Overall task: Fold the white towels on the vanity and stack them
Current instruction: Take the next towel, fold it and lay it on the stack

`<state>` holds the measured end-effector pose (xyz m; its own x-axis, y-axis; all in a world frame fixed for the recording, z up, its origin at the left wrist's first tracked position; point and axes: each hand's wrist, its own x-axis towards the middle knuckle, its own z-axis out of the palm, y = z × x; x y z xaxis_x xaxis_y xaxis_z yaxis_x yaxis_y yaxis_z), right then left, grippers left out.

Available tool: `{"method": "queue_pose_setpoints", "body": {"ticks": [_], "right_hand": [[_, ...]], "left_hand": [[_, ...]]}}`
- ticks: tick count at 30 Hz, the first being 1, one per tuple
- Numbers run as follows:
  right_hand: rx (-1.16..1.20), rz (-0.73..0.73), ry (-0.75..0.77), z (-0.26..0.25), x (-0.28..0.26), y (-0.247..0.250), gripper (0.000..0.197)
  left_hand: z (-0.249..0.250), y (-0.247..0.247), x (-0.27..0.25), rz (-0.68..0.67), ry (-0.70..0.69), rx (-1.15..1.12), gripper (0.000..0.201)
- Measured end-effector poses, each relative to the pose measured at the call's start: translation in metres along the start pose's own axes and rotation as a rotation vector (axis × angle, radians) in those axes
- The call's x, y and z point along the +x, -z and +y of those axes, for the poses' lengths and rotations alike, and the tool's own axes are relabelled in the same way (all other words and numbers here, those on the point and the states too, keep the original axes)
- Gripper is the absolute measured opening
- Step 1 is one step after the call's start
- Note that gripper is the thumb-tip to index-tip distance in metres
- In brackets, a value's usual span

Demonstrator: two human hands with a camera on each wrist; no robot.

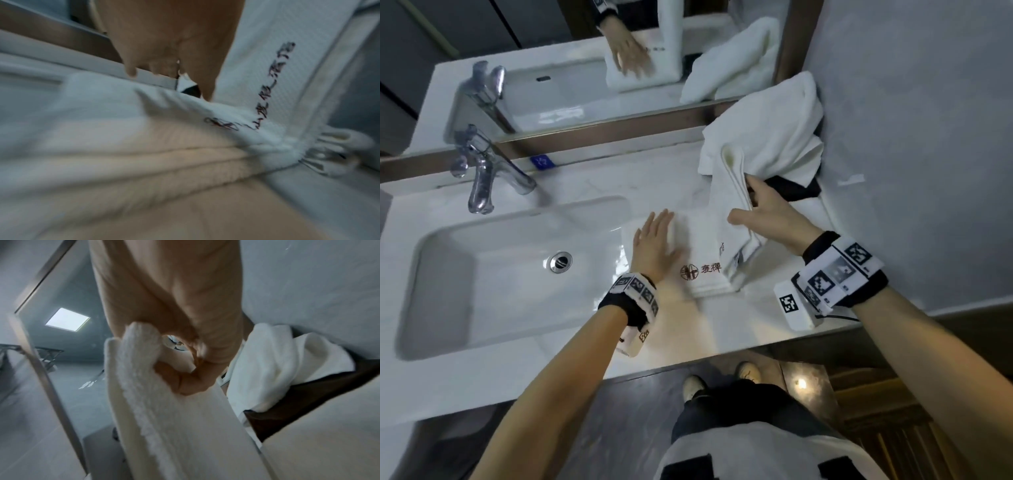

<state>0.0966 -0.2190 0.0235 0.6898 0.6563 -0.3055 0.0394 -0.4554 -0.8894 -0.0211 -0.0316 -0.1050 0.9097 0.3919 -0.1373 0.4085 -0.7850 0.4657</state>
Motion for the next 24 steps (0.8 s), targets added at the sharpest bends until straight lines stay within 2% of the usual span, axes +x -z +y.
{"method": "queue_pose_setpoints", "body": {"ticks": [1, 2, 4, 6, 8, 10, 15, 17, 21, 24], "right_hand": [[-0.02, -0.003, -0.002, -0.004, 0.002, -0.008, 0.066], [-0.037, -0.006, -0.009, -0.007, 0.004, -0.016, 0.069], [-0.071, -0.02, -0.02, -0.014, 0.008, -0.033, 0.073], [-0.128, -0.033, -0.021, -0.019, 0.012, -0.052, 0.078], [-0.22, -0.05, -0.009, -0.023, 0.015, -0.07, 0.082], [-0.28, -0.076, -0.01, -0.026, 0.019, -0.089, 0.086], [-0.446, -0.125, -0.007, -0.02, 0.031, -0.141, 0.088], [-0.501, -0.119, 0.003, -0.014, 0.036, -0.161, 0.085], [-0.525, -0.145, -0.048, 0.001, 0.043, -0.192, 0.091], [-0.519, -0.155, -0.084, 0.007, 0.046, -0.201, 0.092]], "left_hand": [[-0.013, 0.004, -0.008, 0.068, 0.137, -0.003, 0.079], [-0.025, 0.009, -0.015, 0.068, 0.302, -0.039, 0.079], [-0.044, 0.015, -0.023, -0.083, 0.587, -0.279, 0.08], [-0.055, 0.017, -0.029, -0.241, 0.69, -0.595, 0.072], [-0.06, 0.016, -0.034, -0.269, 0.714, -0.823, 0.051], [-0.061, 0.014, -0.038, -0.242, 0.702, -0.916, 0.031], [-0.064, 0.019, -0.047, -0.148, 0.687, -1.123, 0.015], [-0.064, 0.023, -0.051, -0.143, 0.684, -1.178, 0.02], [-0.063, 0.031, -0.053, -0.12, 0.751, -1.284, 0.049], [-0.062, 0.035, -0.053, -0.133, 0.773, -1.308, 0.062]]}}
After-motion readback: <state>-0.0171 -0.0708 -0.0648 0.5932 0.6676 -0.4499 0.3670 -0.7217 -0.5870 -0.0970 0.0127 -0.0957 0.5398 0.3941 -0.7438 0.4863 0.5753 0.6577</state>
